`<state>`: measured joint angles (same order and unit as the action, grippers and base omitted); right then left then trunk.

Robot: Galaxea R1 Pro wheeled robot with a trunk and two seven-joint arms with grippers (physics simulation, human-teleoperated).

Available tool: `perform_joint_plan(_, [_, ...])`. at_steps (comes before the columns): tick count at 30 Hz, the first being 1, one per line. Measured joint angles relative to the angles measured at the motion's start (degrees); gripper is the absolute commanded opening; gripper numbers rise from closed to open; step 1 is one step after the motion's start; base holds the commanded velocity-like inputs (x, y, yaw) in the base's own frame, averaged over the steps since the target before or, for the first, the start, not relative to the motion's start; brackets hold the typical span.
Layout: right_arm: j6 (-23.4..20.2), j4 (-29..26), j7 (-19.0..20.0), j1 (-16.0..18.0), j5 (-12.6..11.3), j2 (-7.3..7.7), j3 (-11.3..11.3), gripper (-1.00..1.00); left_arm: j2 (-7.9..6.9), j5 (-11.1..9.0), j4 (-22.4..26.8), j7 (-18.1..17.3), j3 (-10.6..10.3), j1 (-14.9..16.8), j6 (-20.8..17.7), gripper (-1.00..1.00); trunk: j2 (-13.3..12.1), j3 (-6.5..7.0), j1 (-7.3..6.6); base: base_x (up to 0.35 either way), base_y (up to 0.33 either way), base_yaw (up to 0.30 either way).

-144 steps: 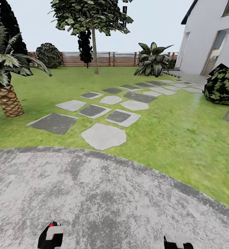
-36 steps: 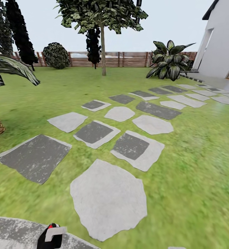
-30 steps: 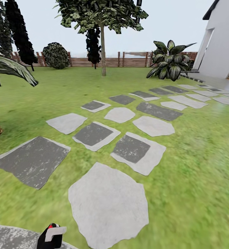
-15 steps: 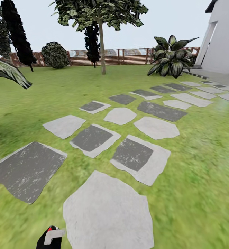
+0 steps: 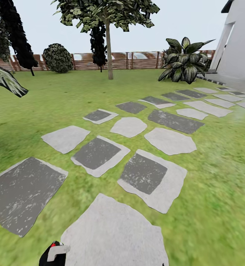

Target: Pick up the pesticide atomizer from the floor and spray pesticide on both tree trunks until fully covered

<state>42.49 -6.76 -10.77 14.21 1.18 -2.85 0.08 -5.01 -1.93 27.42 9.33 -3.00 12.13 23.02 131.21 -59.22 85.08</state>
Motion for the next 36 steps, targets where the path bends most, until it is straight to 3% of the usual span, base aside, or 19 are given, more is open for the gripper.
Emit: perform_joint_plan(36, [0.1,0.1,0.1,-0.1,0.1,0.08,0.0,1.00,0.00,-0.1,-0.2,-0.1,0.0,0.0,0.1,-1.00,0.0,0.00,0.00,0.342,0.000,0.000])
